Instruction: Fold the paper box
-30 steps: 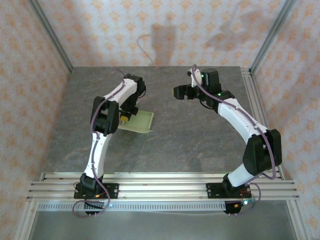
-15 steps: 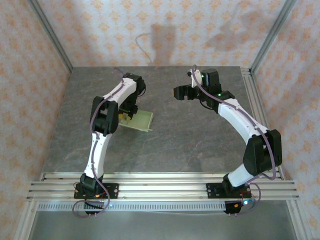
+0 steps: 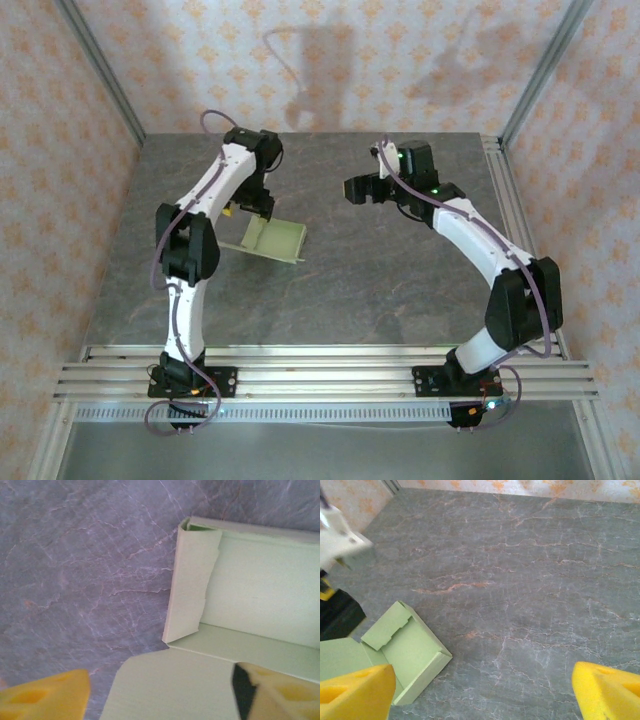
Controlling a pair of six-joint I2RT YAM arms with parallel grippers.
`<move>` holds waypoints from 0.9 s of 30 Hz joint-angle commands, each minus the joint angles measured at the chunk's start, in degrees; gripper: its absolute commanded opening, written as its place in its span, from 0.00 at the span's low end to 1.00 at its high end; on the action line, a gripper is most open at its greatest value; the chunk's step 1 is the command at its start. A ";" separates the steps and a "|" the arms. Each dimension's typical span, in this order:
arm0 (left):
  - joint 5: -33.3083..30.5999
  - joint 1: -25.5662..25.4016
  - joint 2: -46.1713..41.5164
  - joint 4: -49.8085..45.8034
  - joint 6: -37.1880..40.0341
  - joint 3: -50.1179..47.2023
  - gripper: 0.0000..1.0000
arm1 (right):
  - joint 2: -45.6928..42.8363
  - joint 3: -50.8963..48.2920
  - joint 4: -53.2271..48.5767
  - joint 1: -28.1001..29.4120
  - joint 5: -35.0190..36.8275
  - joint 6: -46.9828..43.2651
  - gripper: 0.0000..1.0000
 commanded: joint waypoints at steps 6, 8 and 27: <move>-4.30 3.83 -20.02 10.41 -7.51 -11.58 0.98 | 5.43 4.90 -2.54 4.92 4.50 -4.66 0.92; -5.80 5.52 -25.30 12.97 -10.12 -16.43 1.00 | 6.89 6.09 -2.90 5.55 4.36 -4.66 0.92; -4.50 14.38 -70.28 27.02 -44.19 -63.06 0.91 | 12.61 13.29 -4.02 8.32 1.41 -4.00 0.92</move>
